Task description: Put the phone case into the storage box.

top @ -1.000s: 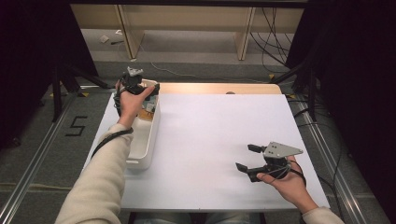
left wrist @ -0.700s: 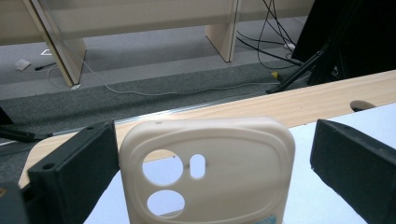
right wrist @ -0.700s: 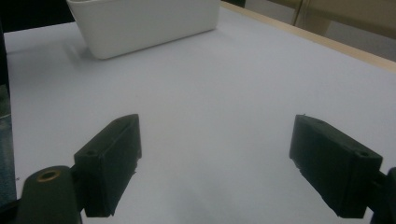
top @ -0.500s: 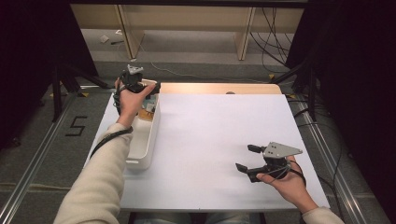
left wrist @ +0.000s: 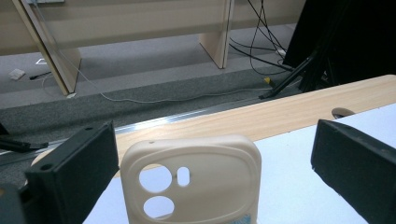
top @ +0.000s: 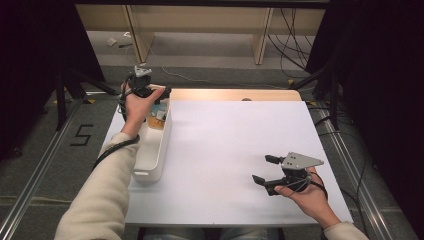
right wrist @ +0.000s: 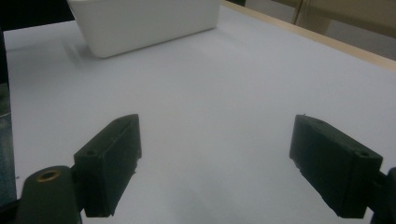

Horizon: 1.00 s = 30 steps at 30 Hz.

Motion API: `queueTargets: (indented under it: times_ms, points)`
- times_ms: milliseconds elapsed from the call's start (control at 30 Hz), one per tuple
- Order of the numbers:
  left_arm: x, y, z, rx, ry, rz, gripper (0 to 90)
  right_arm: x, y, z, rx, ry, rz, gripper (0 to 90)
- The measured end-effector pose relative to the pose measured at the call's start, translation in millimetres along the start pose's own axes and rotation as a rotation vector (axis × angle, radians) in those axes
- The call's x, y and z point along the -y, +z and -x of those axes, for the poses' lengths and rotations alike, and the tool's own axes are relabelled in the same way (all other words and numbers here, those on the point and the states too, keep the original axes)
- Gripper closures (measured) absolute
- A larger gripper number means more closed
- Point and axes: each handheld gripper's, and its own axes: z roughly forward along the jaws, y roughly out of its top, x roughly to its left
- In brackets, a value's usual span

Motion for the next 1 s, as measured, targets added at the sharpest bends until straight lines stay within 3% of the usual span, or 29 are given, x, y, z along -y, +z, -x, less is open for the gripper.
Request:
queueTargets:
  times_ms: [500, 600, 1000]
  points:
    - [2.2, -25.2, 4.3, 0.040, 0.003, 0.026, 5.0, -0.1, -0.1, -0.1, 0.004, -0.001, 0.001, 17.7]
    - [4.3, -28.3, 5.5, 0.041, 0.018, 0.022, 5.0, -0.2, 0.0, -0.1, 0.004, -0.002, 0.002, 17.7]
    - [9.9, -39.4, 8.6, 0.062, 0.013, 0.024, 5.0, -0.3, -0.5, 0.1, 0.007, -0.003, 0.002, 17.6]
